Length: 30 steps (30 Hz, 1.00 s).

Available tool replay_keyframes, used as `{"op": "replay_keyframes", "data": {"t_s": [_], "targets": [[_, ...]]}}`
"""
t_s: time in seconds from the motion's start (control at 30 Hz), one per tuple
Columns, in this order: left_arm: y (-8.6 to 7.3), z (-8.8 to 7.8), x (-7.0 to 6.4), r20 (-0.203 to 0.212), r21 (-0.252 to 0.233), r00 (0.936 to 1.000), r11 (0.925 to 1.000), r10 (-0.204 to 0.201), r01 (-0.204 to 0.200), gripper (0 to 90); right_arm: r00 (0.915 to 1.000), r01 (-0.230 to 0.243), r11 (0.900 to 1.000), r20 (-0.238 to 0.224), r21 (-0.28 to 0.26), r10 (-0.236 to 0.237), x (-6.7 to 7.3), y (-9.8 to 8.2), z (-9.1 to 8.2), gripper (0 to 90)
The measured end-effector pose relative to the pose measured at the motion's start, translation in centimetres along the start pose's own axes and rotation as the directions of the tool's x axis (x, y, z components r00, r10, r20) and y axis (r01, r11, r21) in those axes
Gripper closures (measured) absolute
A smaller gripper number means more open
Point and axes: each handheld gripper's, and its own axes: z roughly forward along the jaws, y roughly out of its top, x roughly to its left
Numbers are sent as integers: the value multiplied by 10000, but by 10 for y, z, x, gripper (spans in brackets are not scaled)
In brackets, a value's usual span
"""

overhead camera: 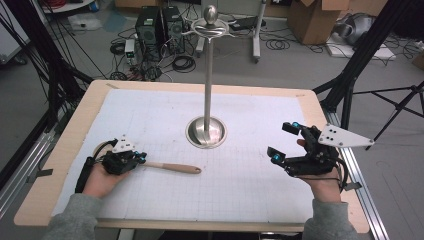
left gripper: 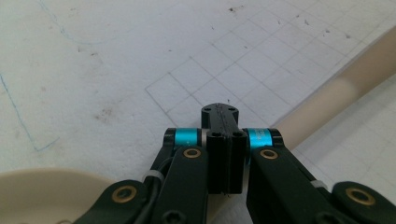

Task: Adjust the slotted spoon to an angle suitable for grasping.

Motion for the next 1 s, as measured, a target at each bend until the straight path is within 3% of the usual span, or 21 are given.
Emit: {"op": "replay_keyframes", "data": {"t_s": [0.7,0.77,0.9,0.93,1.0], "targets": [[-21,-28,-13,-160,78,9999,10000,14,-13,898,9999,-83,9999,-142,-113,81,-4,2,8,95],[-20,-31,-13,127,-333,9999,9994,-58,62,897,9998,-17,9998,-184,-183,13,-5,2,10,95],[-10,-39,-20,732,-1395,9972,9898,-173,274,897,9997,-68,10000,-250,-64,67,-4,3,13,95],[-7,-39,-26,990,-1490,9951,9888,23,125,897,9997,-63,10000,-236,-54,61,-4,3,13,95],[-6,-37,-30,1078,-1428,9942,9897,58,97,897,9997,-62,10000,-236,-53,61,-4,3,13,95]]}}
